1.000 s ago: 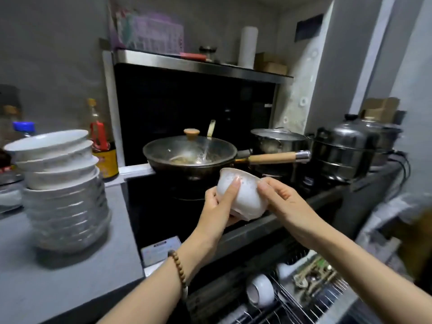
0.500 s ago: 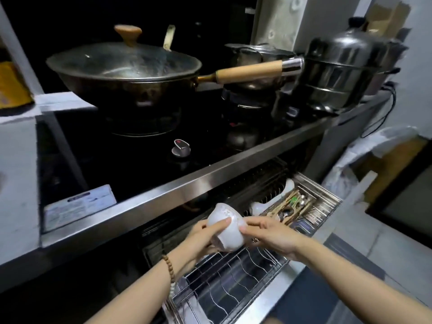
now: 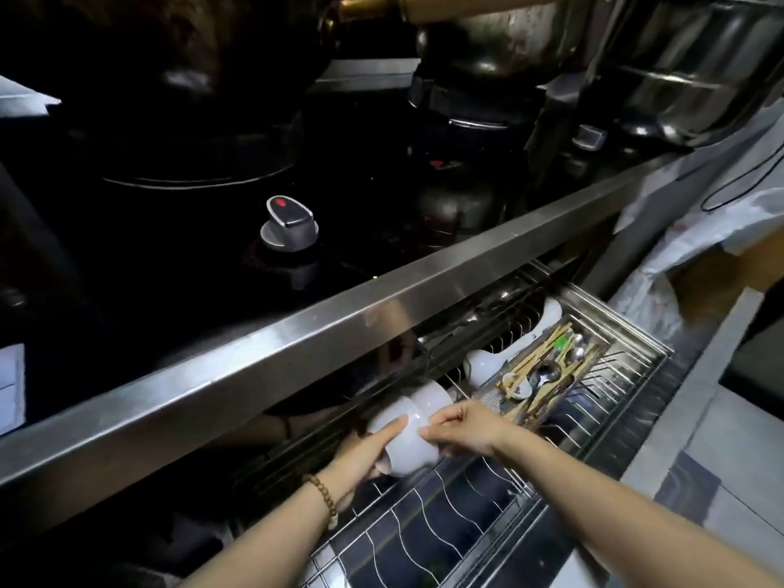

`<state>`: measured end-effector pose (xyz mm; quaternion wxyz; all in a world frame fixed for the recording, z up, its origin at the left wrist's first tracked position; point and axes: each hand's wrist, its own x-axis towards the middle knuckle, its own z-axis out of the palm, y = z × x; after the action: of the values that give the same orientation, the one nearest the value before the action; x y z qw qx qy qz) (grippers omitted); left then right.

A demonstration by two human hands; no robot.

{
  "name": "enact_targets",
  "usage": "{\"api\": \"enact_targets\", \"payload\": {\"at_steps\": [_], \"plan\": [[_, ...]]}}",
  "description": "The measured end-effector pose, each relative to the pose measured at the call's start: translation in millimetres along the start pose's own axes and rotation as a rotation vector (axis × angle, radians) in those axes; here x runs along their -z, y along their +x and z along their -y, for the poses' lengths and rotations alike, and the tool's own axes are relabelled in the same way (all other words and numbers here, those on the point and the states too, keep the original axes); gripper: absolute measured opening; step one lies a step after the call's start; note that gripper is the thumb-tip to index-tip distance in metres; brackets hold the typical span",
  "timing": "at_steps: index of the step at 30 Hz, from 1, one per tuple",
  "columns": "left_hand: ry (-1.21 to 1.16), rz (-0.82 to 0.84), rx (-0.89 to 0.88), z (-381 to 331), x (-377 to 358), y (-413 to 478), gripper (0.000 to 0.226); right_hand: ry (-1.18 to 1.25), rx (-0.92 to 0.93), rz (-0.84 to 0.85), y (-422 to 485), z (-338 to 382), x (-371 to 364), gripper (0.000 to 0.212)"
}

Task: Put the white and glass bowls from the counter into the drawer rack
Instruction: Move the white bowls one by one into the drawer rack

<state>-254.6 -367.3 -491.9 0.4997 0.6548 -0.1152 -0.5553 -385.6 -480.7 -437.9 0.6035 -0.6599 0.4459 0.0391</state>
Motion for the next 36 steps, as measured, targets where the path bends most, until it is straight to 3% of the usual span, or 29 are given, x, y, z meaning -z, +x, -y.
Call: {"api": "enact_targets", "payload": {"at_steps": [5,8,13,19,25,28,33,36], "plan": [[-0.02,-0.01,0.008,9,-5,19,0.031,-0.043,0.012,-0.128,22,-14,-2,0.017],[-0.009,-0.004,0.009,10,-9,25,0.044,-0.059,0.0,-0.189,31,-23,-2,0.011],[0.075,-0.086,-0.009,9,-10,33,0.064,-0.067,0.012,-0.299,38,-31,-1,0.022],[0.181,-0.142,-0.01,9,-13,36,0.078,-0.043,-0.017,-0.282,42,-36,1,0.017],[0.158,-0.127,-0.028,8,-9,27,0.079,-0.062,-0.02,-0.217,33,-25,6,0.007],[0.182,-0.119,-0.042,2,-7,14,0.071,-0.069,0.0,-0.224,18,-12,10,0.025],[0.164,-0.111,-0.136,-16,-10,-23,0.051,0.05,0.058,-0.214,-35,20,18,0.02],[0.158,-0.084,-0.209,-35,-19,-57,0.045,0.121,0.128,-0.213,-76,35,19,0.033]]}}
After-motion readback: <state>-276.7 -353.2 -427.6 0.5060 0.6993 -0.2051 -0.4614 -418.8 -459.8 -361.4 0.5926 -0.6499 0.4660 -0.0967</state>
